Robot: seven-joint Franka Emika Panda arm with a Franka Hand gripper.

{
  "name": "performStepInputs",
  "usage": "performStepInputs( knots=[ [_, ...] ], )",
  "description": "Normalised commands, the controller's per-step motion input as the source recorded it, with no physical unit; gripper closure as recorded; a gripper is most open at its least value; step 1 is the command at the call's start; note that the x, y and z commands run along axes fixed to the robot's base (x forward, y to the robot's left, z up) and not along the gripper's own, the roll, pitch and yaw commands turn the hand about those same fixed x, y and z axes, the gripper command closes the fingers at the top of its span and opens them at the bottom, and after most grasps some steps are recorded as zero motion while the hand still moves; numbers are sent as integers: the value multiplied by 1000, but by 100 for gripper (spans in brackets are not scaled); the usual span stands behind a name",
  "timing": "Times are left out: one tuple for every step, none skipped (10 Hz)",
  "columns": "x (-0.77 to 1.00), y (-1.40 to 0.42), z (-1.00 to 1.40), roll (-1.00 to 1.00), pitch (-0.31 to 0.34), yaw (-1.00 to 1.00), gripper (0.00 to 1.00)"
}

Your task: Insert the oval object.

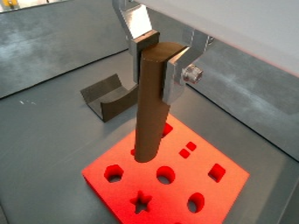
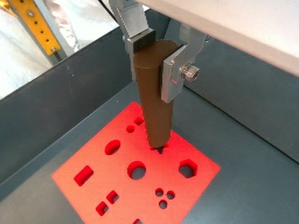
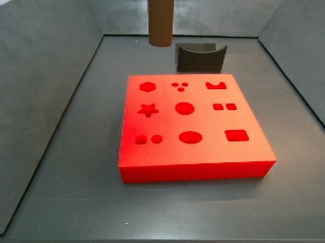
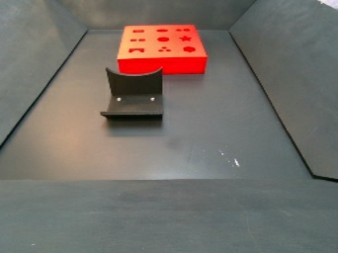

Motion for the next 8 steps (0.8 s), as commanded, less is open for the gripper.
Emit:
performStepInputs(
  knots=[
    [0, 0, 0, 0, 0, 203, 100],
    [0, -323, -6, 181, 23, 129, 100],
    [243, -709, 0, 196, 51, 114, 100],
    [274, -809, -123, 171, 10, 49, 100],
    [323, -603, -209, 244, 46, 157, 100],
    [386, -369, -183, 263, 40, 354, 100],
    [377, -343, -186, 207, 29, 417, 100],
    [151, -326, -83, 167, 21, 506, 100]
  ],
)
